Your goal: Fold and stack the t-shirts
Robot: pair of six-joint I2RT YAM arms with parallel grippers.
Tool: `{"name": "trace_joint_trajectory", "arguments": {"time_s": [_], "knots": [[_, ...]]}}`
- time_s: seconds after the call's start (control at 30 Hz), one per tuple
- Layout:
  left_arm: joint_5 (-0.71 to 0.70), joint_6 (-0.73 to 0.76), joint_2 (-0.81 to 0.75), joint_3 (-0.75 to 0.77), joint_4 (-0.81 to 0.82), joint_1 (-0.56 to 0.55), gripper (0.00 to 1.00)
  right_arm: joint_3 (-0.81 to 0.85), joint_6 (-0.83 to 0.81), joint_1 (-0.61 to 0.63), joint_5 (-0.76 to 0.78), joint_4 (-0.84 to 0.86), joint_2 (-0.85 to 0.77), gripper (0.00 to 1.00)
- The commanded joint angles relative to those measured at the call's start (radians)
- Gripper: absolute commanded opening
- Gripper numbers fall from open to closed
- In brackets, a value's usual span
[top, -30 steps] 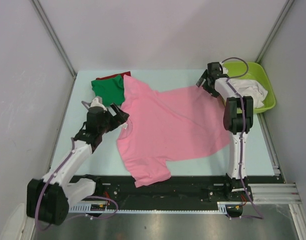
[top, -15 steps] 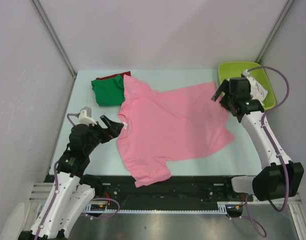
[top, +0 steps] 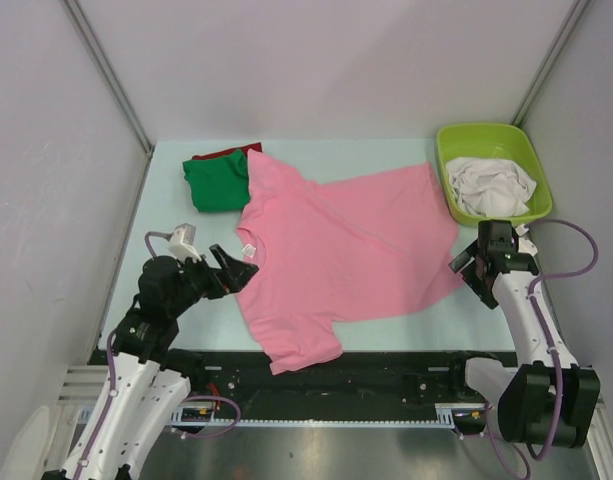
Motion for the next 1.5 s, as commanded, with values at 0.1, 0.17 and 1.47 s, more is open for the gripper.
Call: {"name": "trace_joint_trajectory", "arguments": {"time_s": [0.1,0.17,1.47], "knots": [[0.072,0.04,-0.018,-0.03,-0.021,-0.004,0.95,-0.038,0.05,-0.04,-0.019,0.109,0.142,0.89],[0.083,0.043,0.003,-0.033,-0.022,-0.004,0.95,-0.054,0.037,-0.057,-0.016,0.138,0.171,0.88],[0.075,0.046,0.076,-0.039,-0.013,-0.004,0.95,-0.066,-0.016,-0.128,-0.108,0.473,0.506,0.43]]}}
